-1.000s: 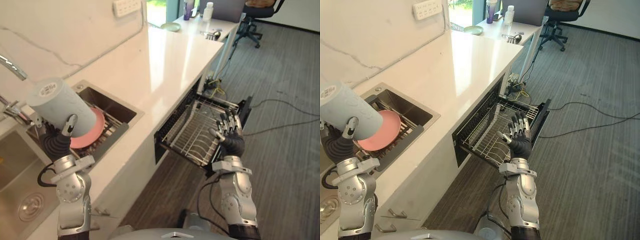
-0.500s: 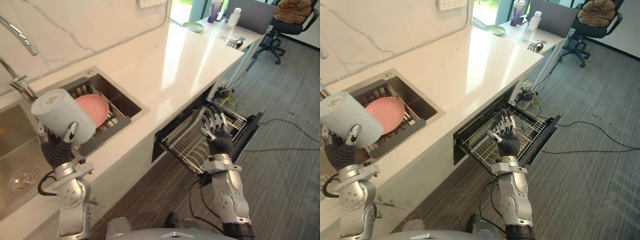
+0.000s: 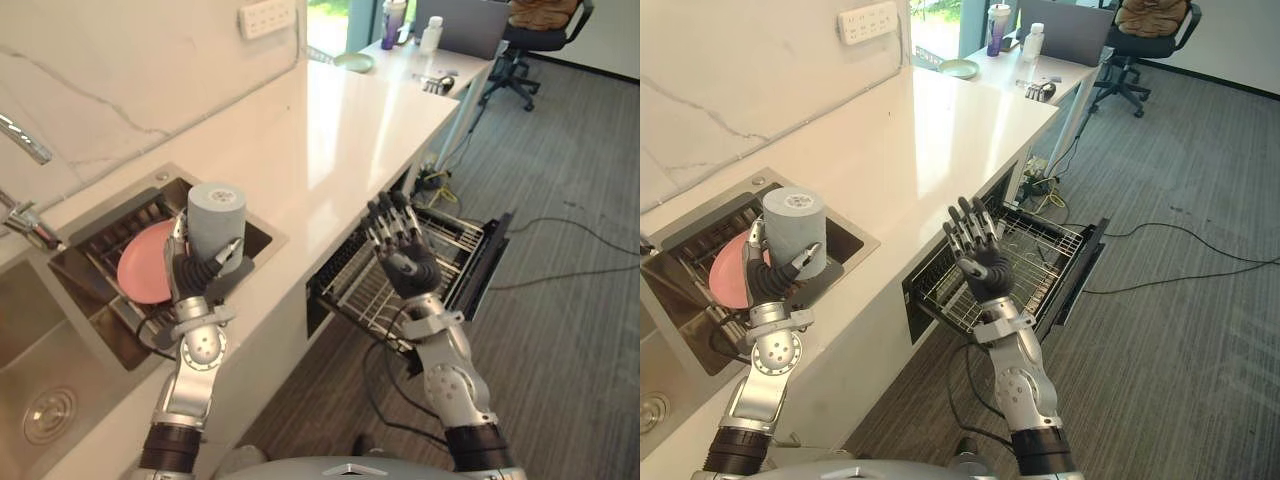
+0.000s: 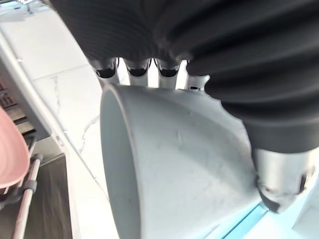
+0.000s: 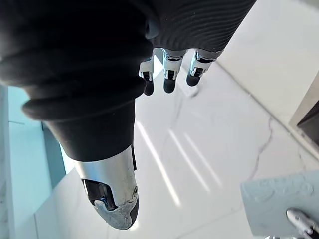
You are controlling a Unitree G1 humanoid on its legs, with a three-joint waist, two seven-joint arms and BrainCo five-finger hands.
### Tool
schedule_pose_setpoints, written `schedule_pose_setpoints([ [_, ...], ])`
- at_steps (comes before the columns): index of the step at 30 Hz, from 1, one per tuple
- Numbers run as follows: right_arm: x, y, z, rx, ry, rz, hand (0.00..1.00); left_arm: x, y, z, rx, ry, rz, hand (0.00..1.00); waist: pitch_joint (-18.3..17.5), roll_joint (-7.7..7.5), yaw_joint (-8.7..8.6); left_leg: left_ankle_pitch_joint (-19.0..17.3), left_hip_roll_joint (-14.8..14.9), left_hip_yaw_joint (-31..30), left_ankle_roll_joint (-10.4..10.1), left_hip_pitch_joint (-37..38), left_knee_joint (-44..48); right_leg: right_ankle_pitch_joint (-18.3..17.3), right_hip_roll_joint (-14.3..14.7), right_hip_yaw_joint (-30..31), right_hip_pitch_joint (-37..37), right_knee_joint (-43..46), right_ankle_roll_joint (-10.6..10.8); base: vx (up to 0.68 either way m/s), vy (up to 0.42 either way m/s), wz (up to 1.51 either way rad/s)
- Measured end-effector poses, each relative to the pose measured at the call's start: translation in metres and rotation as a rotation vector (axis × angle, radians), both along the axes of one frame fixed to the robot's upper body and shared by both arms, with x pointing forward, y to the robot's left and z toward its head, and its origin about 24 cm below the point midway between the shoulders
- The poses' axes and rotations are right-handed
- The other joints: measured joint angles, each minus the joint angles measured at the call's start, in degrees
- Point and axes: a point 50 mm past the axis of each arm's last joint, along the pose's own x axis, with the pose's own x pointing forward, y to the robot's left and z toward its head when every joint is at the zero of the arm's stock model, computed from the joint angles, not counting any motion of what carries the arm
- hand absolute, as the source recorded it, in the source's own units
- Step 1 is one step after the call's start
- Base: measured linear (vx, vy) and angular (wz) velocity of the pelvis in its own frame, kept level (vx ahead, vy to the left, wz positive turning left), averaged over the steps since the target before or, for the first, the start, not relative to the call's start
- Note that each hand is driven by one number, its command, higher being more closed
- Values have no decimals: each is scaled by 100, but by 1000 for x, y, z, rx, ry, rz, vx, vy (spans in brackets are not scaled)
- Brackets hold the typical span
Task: Walk over to the sink, pick up the cup, carry it to the dishwasher, place the cup inside the dishwasher, then close the dishwasher door
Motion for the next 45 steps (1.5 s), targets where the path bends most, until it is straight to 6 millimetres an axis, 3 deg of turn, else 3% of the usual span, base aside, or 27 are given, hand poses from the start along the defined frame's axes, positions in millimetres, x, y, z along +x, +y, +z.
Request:
schedule_pose_setpoints([
  [4,2,29,7,-27,2,145,0,11,1,-1,74,17,42,100,-3,-88,18,13,-52,70,25,-34,-26,50,-17,89,-125,-4,17,-73,55,-12],
  [8,-3,50,10,-42,22,249,0,10,5,-4,97,6,138,100,-38,-216,53,43,-63,173,43,-34,-75,85,-23,185,-208,-4,18,-44,34,-12],
  [14,-4,58,3,-67,115,246,0,9,7,-4,141,-37,248,100,-48,-233,73,66,-92,171,61,-54,-90,113,-35,181,-230,-3,31,-23,39,0],
  [19,-5,71,-4,-89,236,196,0,9,-4,3,179,-118,350,100,-69,-255,82,99,-107,159,98,-88,-97,179,-49,173,-240,-1,38,-19,32,1],
  [23,-1,80,4,-84,245,148,0,13,-6,12,185,-151,428,100,-80,-263,62,141,-168,159,156,-88,-125,213,-118,174,-273,-2,54,-78,57,1],
  [29,-1,94,11,-74,246,162,0,9,-18,28,195,-246,416,100,-166,-282,72,227,-232,86,171,-98,-206,178,-189,44,-271,-2,41,-62,36,7],
  [37,2,119,31,-48,243,218,0,7,-40,26,202,-238,331,100,-224,-274,94,276,-242,-83,169,-134,-205,146,-210,-140,-202,-2,25,-7,27,11],
  [45,8,132,21,-97,325,190,0,6,-53,24,207,-231,265,100,-379,-258,183,336,-284,-246,164,-137,-305,109,-210,-305,-148,-2,38,13,28,11],
])
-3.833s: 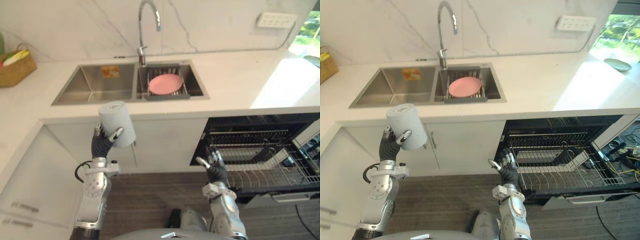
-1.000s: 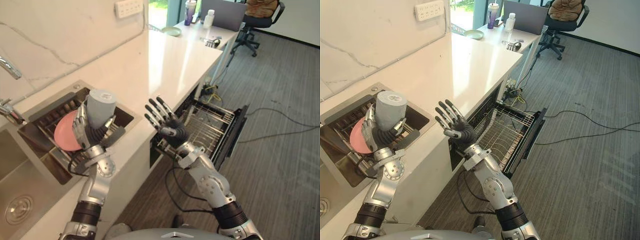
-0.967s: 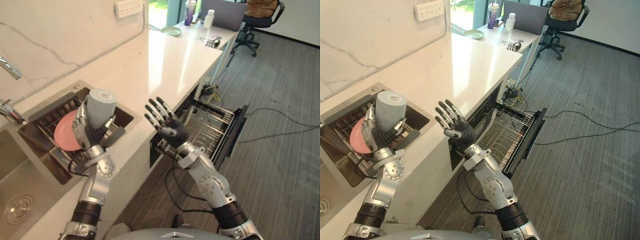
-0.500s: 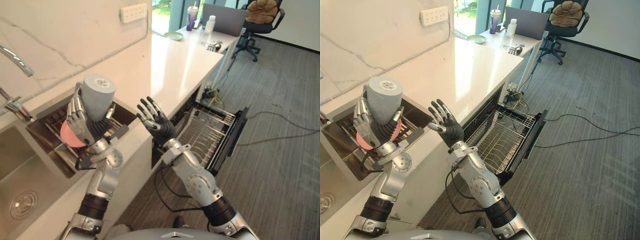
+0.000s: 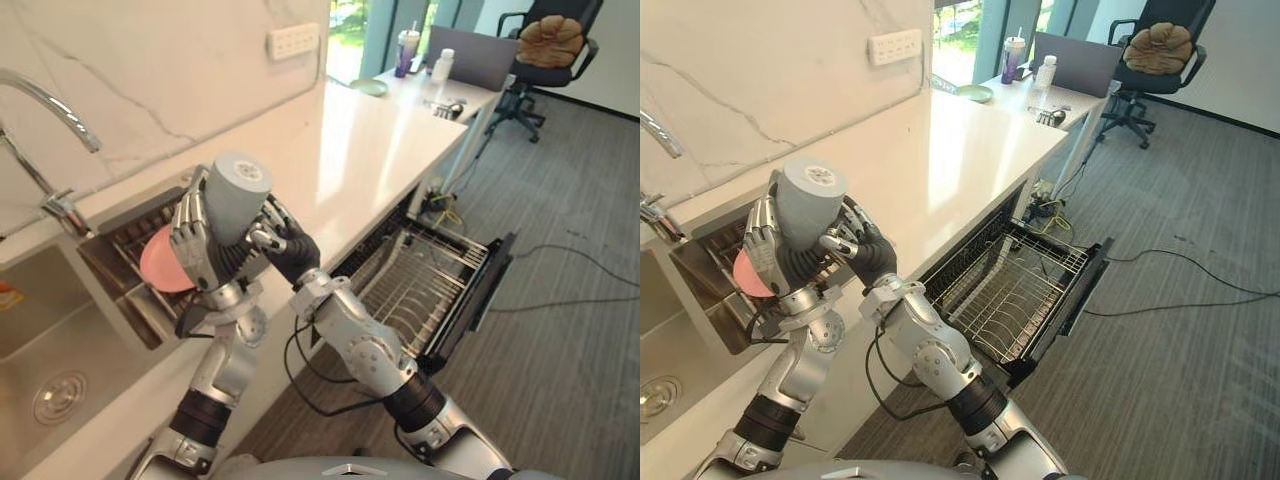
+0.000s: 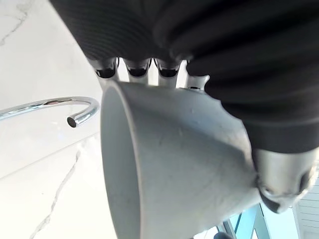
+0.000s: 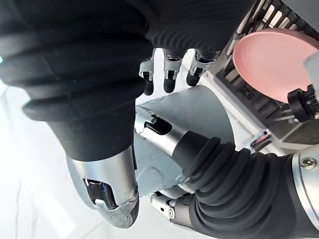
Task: Walk over to the sink, pick up the cup, carry it to the dishwasher, place the cup inside the dishwasher, then close the dishwasher door
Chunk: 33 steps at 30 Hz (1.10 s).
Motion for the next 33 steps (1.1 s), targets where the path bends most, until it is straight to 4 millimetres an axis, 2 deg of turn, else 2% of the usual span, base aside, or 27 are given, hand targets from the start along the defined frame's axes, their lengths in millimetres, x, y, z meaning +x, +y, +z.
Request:
schedule_pose_setpoints([
  [9,6,1,6,-48,-11,-45,0,-2,-11,-2,45,5,-49,100,-70,1,52,117,-74,-71,17,15,-128,-1,-24,-76,4,0,-4,-15,41,5],
  [13,12,0,6,-86,-21,-76,0,-4,-24,-5,88,17,-103,100,-171,5,85,221,-116,-92,27,82,-299,-28,-77,-108,15,0,-42,-17,38,4],
  [24,16,0,14,-132,-66,-123,0,-1,-23,-7,105,36,-86,100,-179,11,111,296,-135,-173,9,104,-381,-42,-88,-185,46,0,-27,-4,15,3],
  [25,16,0,15,-133,-67,-126,100,0,-22,-8,107,39,-82,100,-179,12,115,300,-136,-194,8,101,-384,-39,-88,-206,53,0,-35,16,20,8],
  [33,16,1,15,-126,-62,-125,100,-1,-17,-11,143,36,-62,100,-183,17,145,303,-146,-254,7,100,-385,-7,-89,-266,88,0,3,24,23,4],
])
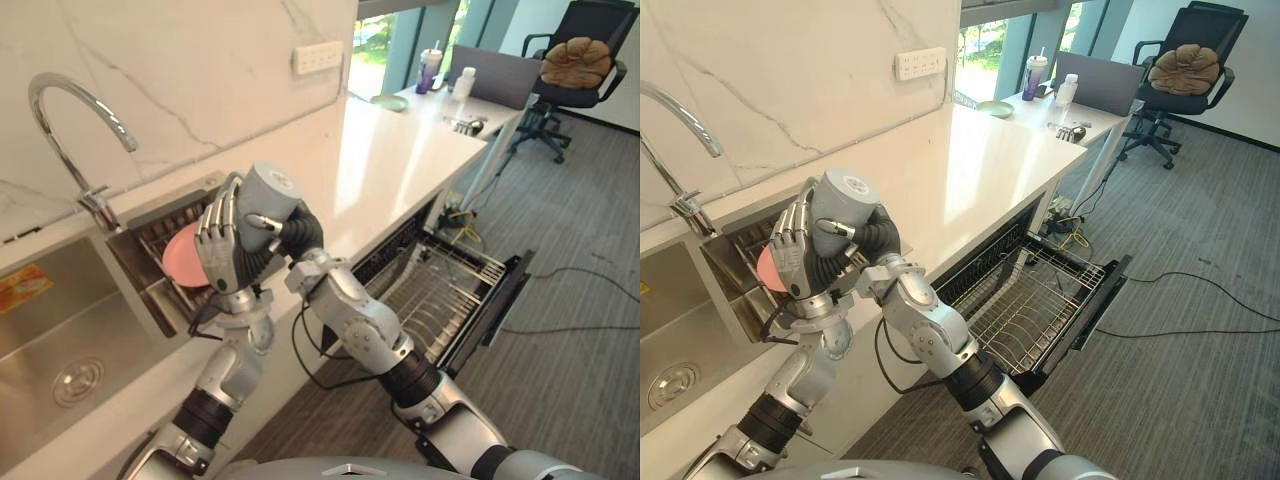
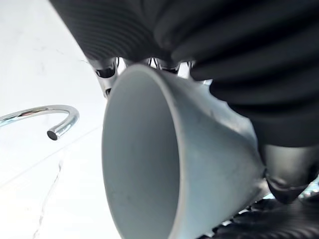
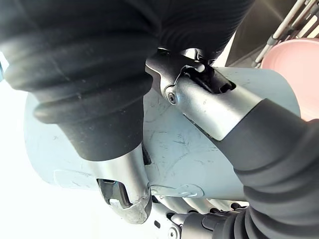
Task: Walk over to the sink, pick up the cup, carry it to the dishwasher, place the cup inside the dishwasher, then close the dishwasher door
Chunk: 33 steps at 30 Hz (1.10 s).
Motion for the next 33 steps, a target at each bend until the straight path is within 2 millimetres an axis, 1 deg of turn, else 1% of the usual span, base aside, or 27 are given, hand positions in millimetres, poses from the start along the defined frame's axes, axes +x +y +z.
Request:
schedule_pose_setpoints([
  [6,-1,3,-6,91,105,60,100,-4,6,-6,34,1,8,100,-1,1,55,5,-21,-73,-2,1,-1,-27,-15,-39,34,0,-10,3,18,4],
  [9,-3,8,-10,144,156,101,100,-10,12,-11,48,-1,14,100,-1,1,71,4,-27,-118,-10,3,-4,-64,-18,-62,59,-1,-15,12,29,7],
  [10,-5,10,-10,172,174,122,100,-13,14,-11,50,-7,13,0,-1,1,91,-1,-26,-123,-20,2,-5,-82,-17,-71,61,0,4,0,0,0],
  [12,-6,12,-9,194,167,130,100,-15,16,-12,55,-15,6,0,-6,9,118,-13,-26,-126,-38,1,-5,-83,-18,-78,62,0,3,0,0,0],
  [15,-6,11,-7,222,142,120,100,-21,16,-13,65,-33,-18,0,-17,20,112,-18,-26,-126,-44,1,-5,-81,-18,-78,61,0,-1,10,10,0],
  [18,-6,9,-4,226,113,100,100,-22,16,-13,51,-39,-15,0,-21,27,108,-17,-20,-126,-42,0,-5,-85,-13,-77,60,0,-7,0,0,0],
  [22,-5,7,0,36,-76,12,100,-24,16,-14,40,-51,-13,0,-23,36,47,-16,-9,-102,-40,2,-5,-76,2,-35,40,-1,1,23,18,-3],
  [24,-4,3,5,6,-132,-24,100,-25,15,-15,43,-42,-8,0,-22,38,34,-16,-6,-73,-39,2,-10,-54,6,-11,18,-1,16,11,10,-11],
  [25,-3,-2,15,11,-184,-57,100,-26,13,-19,56,-26,-13,0,-20,44,35,-15,-2,-27,-38,2,-19,-27,11,14,-9,-1,22,2,6,-20],
  [27,1,-12,25,18,-237,-113,100,-26,11,-19,57,-23,-4,0,-20,47,21,-15,0,52,-36,30,-34,11,32,103,-40,-1,18,5,17,-22],
  [29,5,-27,41,51,-301,-227,100,-25,12,-19,55,-8,30,0,-20,55,-34,-9,-7,149,-27,139,-96,21,38,189,-13,0,17,3,31,-21],
  [30,6,-32,44,55,-315,-262,100,-25,12,-19,55,-9,40,0,-19,56,-42,-10,-7,176,-26,162,-102,20,37,217,-7,0,17,-5,40,-21],
  [32,10,-50,52,84,-335,-397,100,-20,16,-11,41,-39,87,0,-12,69,-101,-10,-12,223,-21,204,-122,-1,12,275,-3,-1,-5,-13,43,-13],
  [33,10,-54,53,95,-335,-425,100,-18,18,-8,35,-51,99,0,-10,71,-118,-6,-15,230,-16,208,-131,-18,3,279,-7,-1,-11,-17,47,-4],
])
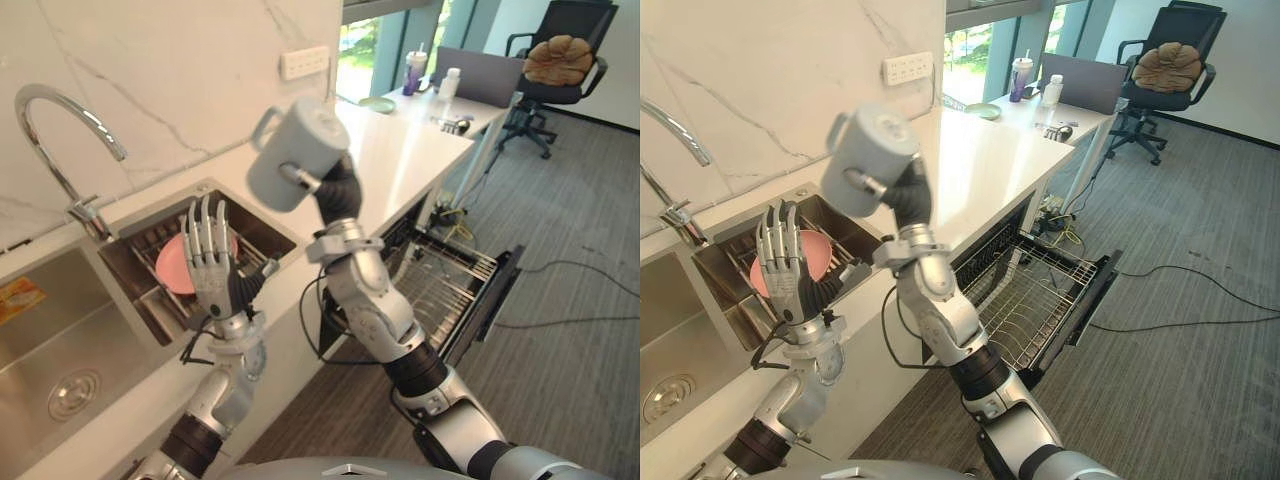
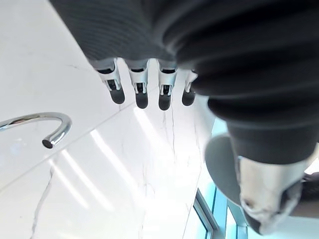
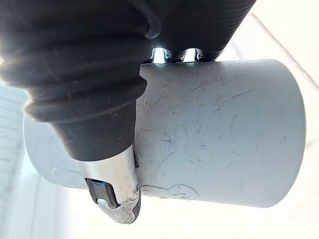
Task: Walk over to the sink, pick up the cup, carry it to the dishwasher, place the cup inside the dishwasher, then close the dishwasher door
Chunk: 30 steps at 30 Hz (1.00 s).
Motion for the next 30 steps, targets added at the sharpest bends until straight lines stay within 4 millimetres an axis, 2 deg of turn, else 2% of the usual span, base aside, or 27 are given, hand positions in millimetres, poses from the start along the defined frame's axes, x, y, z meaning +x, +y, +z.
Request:
schedule_pose_setpoints([
  [4,3,-28,-8,108,61,-177,100,3,5,21,-45,-118,43,0,0,17,-62,44,-17,44,-43,102,-164,-4,1,19,7,0,6,-2,33,-4],
  [7,3,-45,-15,161,98,-285,100,1,1,31,-129,-171,-19,0,5,33,-106,47,-16,55,-41,113,-172,-3,5,26,10,0,8,9,9,-2],
  [9,2,-60,-16,170,93,-371,100,-3,-4,41,-259,-208,-133,0,7,33,-119,67,-15,75,-10,133,-173,46,8,45,17,1,32,38,22,-6],
  [11,-5,-85,-17,182,74,-484,100,-13,-12,53,-453,-236,-364,0,45,33,-115,23,-14,121,-20,243,-175,54,13,95,100,1,52,61,36,-12],
  [13,-12,-104,-15,176,43,-563,100,-16,-16,56,-657,-183,-581,0,60,31,-117,-9,-14,188,-11,277,-175,58,15,174,96,2,62,44,43,-17],
  [15,-18,-124,-13,175,17,-639,100,-14,-20,50,-853,-76,-788,0,97,21,-133,-47,-14,276,-14,308,-175,47,15,258,80,1,75,24,46,-23],
  [17,-23,-151,-14,148,2,-726,100,-12,-30,38,-1082,86,-1095,0,179,-8,-186,-103,-18,365,-52,341,-180,5,9,347,59,1,124,12,38,-19],
  [18,-24,-157,-15,135,2,-740,100,-13,-33,36,-1128,118,-1173,0,202,-15,-200,-115,-19,395,-62,348,-183,-6,8,364,52,1,113,7,40,-21],
  [20,-29,-174,-22,61,3,-768,100,-16,-49,30,-1224,231,-1456,0,210,-17,-252,-129,-20,561,-74,303,-215,-8,14,500,-100,1,105,21,43,-32],
  [22,-30,-183,-32,-22,28,-772,100,-21,-67,22,-1234,351,-1622,0,215,-17,-332,-138,-20,669,-83,295,-253,7,14,523,-185,1,115,59,23,-33],
  [23,-31,-187,-39,-62,47,-774,100,-26,-82,13,-1238,459,-1696,0,215,-17,-382,-135,-11,744,-69,296,-259,28,33,586,-232,1,144,74,17,-28],
  [24,-31,-189,-42,-78,58,-774,100,-29,-89,7,-1236,520,-1728,0,216,-19,-393,-142,-6,781,-70,297,-256,38,48,635,-257,1,151,84,11,-31],
  [26,-34,-196,-51,-120,89,-772,100,-45,-116,-15,-1238,751,-1809,0,223,-29,-496,-196,29,898,-95,279,-251,94,96,721,-320,26,111,103,7,-26],
  [28,-36,-205,-57,-150,114,-782,100,-52,-126,-29,-1234,879,-1829,0,228,-36,-526,-276,78,945,-109,259,-164,105,127,779,-329,41,117,102,11,-17],
  [30,-38,-216,-58,-166,124,-809,100,-54,-127,-40,-1220,944,-1803,0,245,-64,-562,-326,96,964,-108,238,-114,115,139,788,-341,41,131,59,5,-6],
])
